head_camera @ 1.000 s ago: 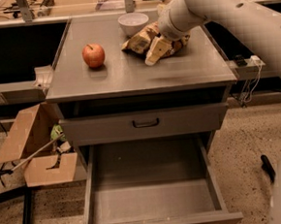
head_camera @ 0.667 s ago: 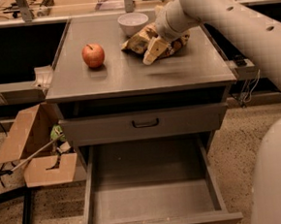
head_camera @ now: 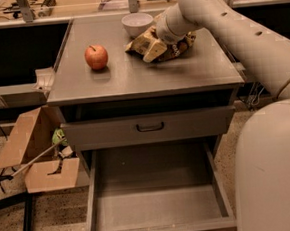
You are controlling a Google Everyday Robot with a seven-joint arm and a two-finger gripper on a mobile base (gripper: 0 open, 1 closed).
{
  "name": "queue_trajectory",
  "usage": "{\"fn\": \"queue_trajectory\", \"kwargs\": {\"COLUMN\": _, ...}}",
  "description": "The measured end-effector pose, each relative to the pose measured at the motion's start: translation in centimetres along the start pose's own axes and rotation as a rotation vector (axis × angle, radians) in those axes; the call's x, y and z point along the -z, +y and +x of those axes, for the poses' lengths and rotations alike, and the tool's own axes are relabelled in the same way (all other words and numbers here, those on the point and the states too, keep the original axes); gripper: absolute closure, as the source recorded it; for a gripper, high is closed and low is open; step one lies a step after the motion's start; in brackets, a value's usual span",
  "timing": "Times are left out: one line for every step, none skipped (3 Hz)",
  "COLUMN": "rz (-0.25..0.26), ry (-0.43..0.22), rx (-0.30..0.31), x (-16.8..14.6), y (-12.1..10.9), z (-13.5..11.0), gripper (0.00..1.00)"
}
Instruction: Place brown chip bag into middle drawer
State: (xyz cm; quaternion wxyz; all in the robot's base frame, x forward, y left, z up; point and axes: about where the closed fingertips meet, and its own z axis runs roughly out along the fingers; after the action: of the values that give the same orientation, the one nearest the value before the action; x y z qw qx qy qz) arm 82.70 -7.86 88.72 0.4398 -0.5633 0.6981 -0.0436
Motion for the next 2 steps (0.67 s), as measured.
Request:
{"fn": "queue_trajectory", "kwargs": {"rz": -0.001, "ry": -0.017, "rx": -0.024, "x": -0.76, "y": -0.02, "z": 0.02, "gripper": 0.50}}
{"fn": "queue_trajectory", "kwargs": {"rz": 0.013, "ry": -0.040, "rx": -0.025, "x": -0.18, "y": -0.03, "z": -0.47, "gripper": 0.73}}
